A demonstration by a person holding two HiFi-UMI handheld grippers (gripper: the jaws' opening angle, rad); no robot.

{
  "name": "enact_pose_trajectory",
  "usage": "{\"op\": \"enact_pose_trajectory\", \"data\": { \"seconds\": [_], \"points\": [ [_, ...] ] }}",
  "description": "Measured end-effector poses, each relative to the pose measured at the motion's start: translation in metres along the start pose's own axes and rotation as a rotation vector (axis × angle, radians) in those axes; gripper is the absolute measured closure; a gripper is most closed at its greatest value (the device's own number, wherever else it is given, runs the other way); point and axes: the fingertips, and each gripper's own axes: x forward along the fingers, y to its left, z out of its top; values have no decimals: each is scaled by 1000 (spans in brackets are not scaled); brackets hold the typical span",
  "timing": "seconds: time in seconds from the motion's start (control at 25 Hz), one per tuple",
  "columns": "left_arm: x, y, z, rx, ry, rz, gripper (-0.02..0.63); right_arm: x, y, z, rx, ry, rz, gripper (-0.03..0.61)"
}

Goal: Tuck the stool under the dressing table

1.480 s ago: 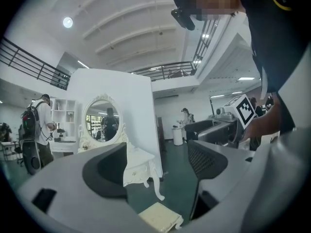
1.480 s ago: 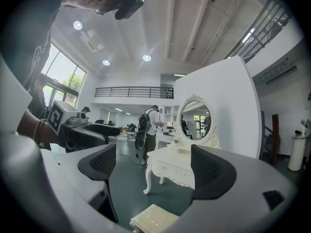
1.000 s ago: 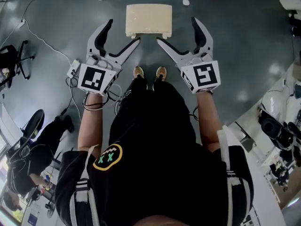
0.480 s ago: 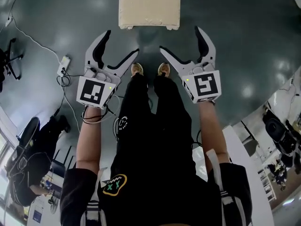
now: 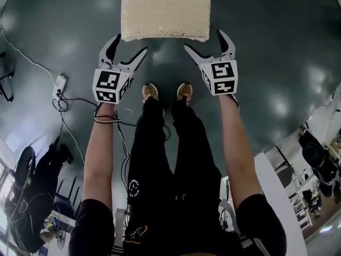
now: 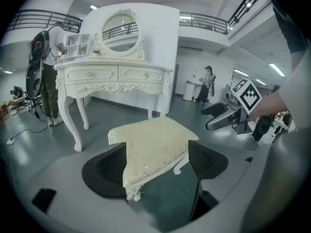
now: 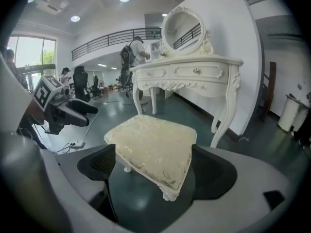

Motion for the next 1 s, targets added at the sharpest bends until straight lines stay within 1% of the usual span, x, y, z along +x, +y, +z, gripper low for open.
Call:
{"op": "enact_pose_trajectory", "data": {
  "seconds": [0.12, 0.2, 0.32, 0.44, 0.52, 0.72, 1.0],
  "points": [
    [39, 22, -48, -37, 62, 32, 199, 45, -10, -44, 7, 73, -7, 71],
    [52, 30, -67, -59, 93, 66, 195, 57, -18, -63, 20, 100, -22, 76],
    [64, 46, -89, -90, 153, 117, 195, 69, -25, -77, 38, 138, -40, 81],
    [76, 62, -110, -97, 205, 142, 195, 91, -22, -88, 49, 178, -27, 99],
    [82, 69, -116, -95, 218, 143, 195, 100, -21, -93, 44, 196, -25, 118],
    [85, 69, -113, -97, 254, 120, 193, 100, -21, -91, 47, 216, -17, 131],
    [85, 69, -114, -103, 267, 141, 193, 103, -18, -91, 55, 254, -8, 152]
  ]
}}
